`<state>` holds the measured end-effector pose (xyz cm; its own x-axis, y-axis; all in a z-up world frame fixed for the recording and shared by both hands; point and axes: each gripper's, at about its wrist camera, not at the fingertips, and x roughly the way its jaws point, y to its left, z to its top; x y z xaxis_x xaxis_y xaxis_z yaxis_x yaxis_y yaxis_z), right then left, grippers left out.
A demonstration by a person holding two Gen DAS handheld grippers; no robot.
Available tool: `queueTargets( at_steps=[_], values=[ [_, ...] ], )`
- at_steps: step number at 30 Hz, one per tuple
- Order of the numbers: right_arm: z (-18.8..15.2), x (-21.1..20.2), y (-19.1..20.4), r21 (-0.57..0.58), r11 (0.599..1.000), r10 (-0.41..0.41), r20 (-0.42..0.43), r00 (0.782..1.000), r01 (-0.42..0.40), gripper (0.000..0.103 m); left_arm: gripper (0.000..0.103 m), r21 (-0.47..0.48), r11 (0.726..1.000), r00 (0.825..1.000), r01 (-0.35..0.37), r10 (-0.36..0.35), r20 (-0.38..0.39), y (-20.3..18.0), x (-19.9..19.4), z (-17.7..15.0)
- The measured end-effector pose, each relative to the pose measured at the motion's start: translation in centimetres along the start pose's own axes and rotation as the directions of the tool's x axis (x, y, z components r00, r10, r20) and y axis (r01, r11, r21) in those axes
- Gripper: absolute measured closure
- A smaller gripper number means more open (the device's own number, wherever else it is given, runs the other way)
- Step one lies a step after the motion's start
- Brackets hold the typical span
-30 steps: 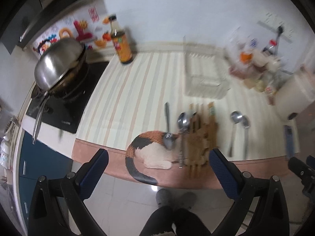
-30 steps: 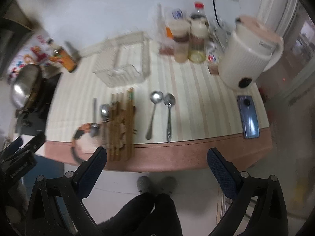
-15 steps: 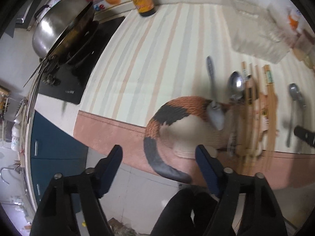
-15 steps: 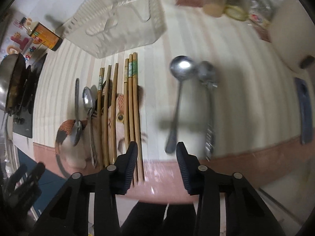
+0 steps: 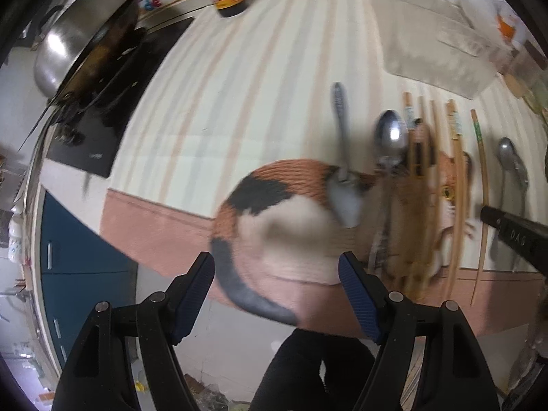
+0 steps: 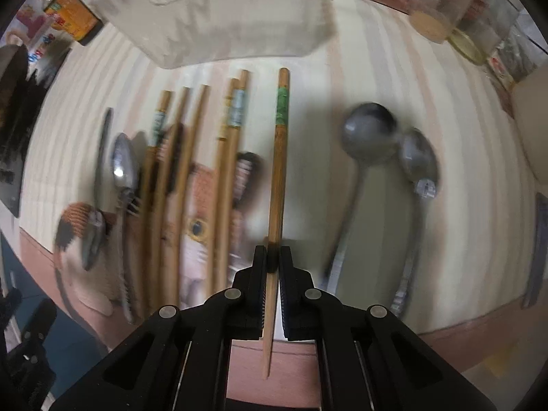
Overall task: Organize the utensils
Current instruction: 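Grasp a wooden chopstick with the right tool while the left tool grasps chopsticks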
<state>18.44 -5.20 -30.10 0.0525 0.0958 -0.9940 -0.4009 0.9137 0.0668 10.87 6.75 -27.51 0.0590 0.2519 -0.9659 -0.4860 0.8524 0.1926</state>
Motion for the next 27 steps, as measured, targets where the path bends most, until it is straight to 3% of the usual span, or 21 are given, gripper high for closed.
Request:
queueTargets(
  at_steps=[4, 10, 14, 16, 18, 21, 24, 26, 27],
  values=[
    [-0.3, 0.0, -2.9, 0.055, 0.998, -0.008, -0.018, 1.000, 0.009, 0.097, 0.052, 0.032, 0.995, 0.995, 0.097, -0.097, -0.023, -3.3, 0.0, 1.1],
    [-0.6, 0.2, -7.7, 0.157, 0.988, 0.014, -0.048, 0.999, -0.006, 0.097, 0.070, 0.084, 0.954, 0.955, 0.286, -0.278, -0.101, -9.9, 1.1, 3.6],
    [-1.1, 0.3, -9.4, 0.202, 0.979, 0.040, -0.059, 0.997, -0.027, 0.096, 0.075, 0.147, 0.947, 0.953, 0.286, -0.265, -0.144, -13.1, 2.8, 4.9],
    [-1.1, 0.3, -10.1, 0.213, 0.976, 0.052, -0.060, 0.997, -0.038, 0.096, 0.078, 0.190, 0.952, 0.968, 0.239, -0.220, -0.118, -14.1, 3.0, 5.3],
    [-0.8, 0.1, -10.6, 0.212, 0.977, 0.046, -0.062, 0.997, -0.032, 0.096, 0.077, 0.225, 0.946, 0.970, 0.232, -0.206, -0.132, -14.9, 3.5, 5.4],
    [-0.4, -0.4, -10.1, 0.204, 0.979, 0.035, -0.057, 0.998, -0.023, 0.096, 0.092, 0.207, 0.948, 0.968, 0.241, -0.220, -0.118, -14.5, 3.4, 5.4],
    [0.0, -0.6, -9.6, 0.204, 0.979, 0.036, -0.060, 0.998, -0.023, 0.096, 0.093, 0.149, 0.948, 0.955, 0.280, -0.258, -0.147, -12.9, 3.5, 5.7],
    [-0.1, -0.7, -9.8, 0.214, 0.976, 0.057, -0.056, 0.997, -0.043, 0.096, 0.103, 0.130, 0.951, 0.955, 0.281, -0.264, -0.136, -11.8, 3.0, 5.7],
    [0.6, -0.7, -9.8, 0.220, 0.974, 0.067, -0.054, 0.996, -0.054, 0.096, 0.103, 0.132, 0.950, 0.955, 0.285, -0.268, -0.130, -11.3, 2.6, 5.7]
  ],
)
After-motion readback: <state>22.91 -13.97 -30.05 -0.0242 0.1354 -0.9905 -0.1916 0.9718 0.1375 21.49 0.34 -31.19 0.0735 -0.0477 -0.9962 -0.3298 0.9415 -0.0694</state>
